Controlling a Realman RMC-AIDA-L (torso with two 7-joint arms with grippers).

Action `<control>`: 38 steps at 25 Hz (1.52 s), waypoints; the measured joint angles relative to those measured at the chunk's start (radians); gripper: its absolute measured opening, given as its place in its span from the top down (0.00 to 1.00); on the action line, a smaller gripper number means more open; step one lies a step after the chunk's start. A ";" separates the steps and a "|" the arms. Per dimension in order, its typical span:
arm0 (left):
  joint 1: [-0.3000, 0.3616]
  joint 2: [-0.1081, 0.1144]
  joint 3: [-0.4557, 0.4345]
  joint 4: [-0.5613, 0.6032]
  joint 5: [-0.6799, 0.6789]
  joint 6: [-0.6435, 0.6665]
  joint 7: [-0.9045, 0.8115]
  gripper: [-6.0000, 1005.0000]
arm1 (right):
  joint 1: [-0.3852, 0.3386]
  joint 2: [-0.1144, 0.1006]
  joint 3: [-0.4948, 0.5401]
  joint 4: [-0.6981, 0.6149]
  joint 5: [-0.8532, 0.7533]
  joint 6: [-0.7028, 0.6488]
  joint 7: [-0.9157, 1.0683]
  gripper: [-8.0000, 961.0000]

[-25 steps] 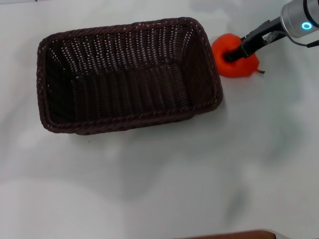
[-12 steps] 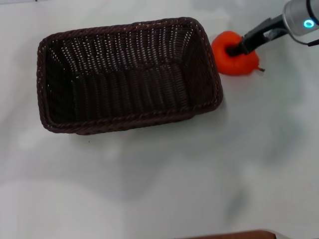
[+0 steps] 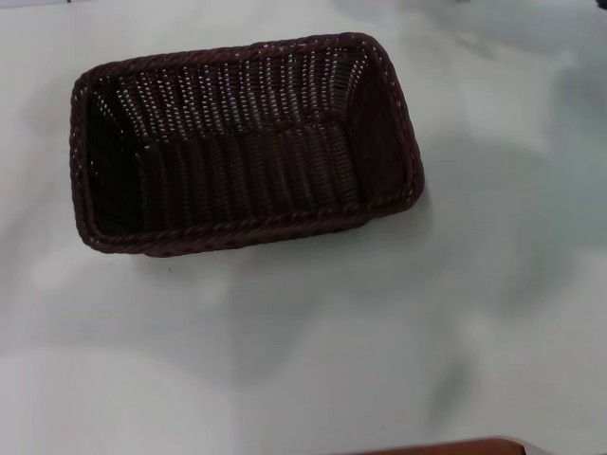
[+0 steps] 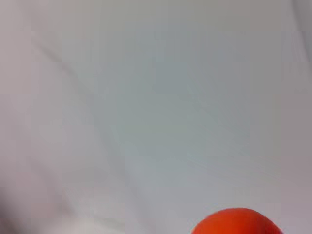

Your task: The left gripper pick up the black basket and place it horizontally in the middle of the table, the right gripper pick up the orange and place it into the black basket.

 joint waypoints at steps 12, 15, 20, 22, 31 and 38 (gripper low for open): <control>-0.002 0.001 0.006 0.024 0.000 -0.001 0.002 0.11 | 0.087 0.065 -0.234 -0.077 0.197 0.167 -0.190 0.70; 0.002 0.002 0.003 0.025 0.000 0.000 0.002 0.11 | 0.089 0.071 -0.260 -0.080 0.196 0.152 -0.195 0.69; 0.006 0.002 0.000 0.025 0.000 0.000 0.003 0.11 | 0.082 0.066 -0.254 -0.086 0.202 0.150 -0.197 0.47; 0.006 0.001 0.001 0.025 0.000 0.000 0.008 0.11 | 0.074 0.064 -0.244 -0.086 0.211 0.154 -0.203 0.38; 0.011 -0.012 -0.014 0.067 -0.084 0.000 0.179 0.11 | -0.059 0.100 -0.119 -0.199 0.553 0.151 -0.599 0.03; 0.030 -0.023 -0.098 0.320 -0.374 0.002 0.677 0.11 | -0.125 0.104 -0.017 -0.520 1.091 0.170 -1.018 0.03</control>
